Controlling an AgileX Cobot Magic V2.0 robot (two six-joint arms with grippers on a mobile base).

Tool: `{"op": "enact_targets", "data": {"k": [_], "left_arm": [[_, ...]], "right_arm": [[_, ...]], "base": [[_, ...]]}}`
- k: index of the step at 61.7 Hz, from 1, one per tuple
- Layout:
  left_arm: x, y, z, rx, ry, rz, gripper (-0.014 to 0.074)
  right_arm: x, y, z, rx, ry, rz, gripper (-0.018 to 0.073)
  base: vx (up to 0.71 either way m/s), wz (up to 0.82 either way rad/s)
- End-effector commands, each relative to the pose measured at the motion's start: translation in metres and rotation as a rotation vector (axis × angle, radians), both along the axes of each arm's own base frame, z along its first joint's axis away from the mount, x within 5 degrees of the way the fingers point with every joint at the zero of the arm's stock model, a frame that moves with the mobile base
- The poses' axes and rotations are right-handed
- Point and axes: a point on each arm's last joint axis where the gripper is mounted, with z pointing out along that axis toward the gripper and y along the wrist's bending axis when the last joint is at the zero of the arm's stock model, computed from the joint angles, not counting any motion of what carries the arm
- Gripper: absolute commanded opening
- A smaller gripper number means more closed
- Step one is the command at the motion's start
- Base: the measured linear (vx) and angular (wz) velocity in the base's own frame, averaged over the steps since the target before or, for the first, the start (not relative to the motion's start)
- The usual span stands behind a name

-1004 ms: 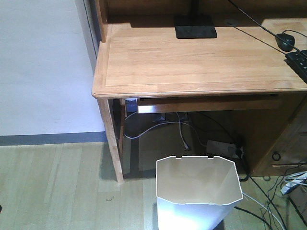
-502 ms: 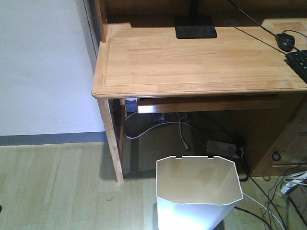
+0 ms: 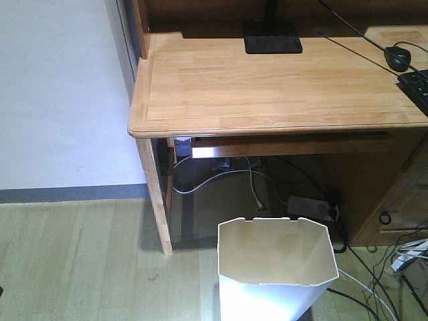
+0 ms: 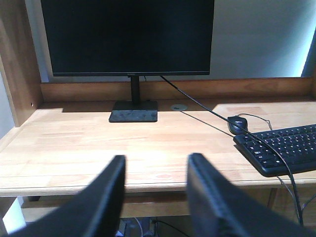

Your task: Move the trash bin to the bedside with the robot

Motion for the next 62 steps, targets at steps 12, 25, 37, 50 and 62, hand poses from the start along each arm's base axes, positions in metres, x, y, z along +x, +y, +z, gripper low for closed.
{"op": "enact_targets", "data": {"k": [12, 25, 37, 50, 62], "left_arm": [[0.001, 0.0, 0.001, -0.011, -0.064, -0.003, -0.0006], [0.001, 0.0, 0.001, -0.011, -0.064, -0.003, -0.0006], [0.001, 0.0, 0.001, -0.011, -0.064, -0.003, -0.0006], [0.001, 0.0, 0.001, -0.011, -0.064, -0.003, -0.0006], [0.001, 0.0, 0.001, -0.011, -0.064, -0.003, -0.0006]], "right_arm": [[0.002, 0.0, 0.015, -0.013, -0.085, 0.004, 0.0463], [0.002, 0.001, 0.015, 0.013, -0.083, 0.006, 0.0461], [0.006, 0.001, 0.011, 0.014, -0.012, 0.005, 0.0461], [0.02, 0.007, 0.015, 0.038, 0.137, 0.072, 0.0463], [0.033, 0.011, 0.015, 0.063, 0.283, 0.088, 0.0463]], "base": [[0.0, 0.0], [0.0, 0.0], [0.0, 0.0], [0.0, 0.0], [0.0, 0.0]]}}
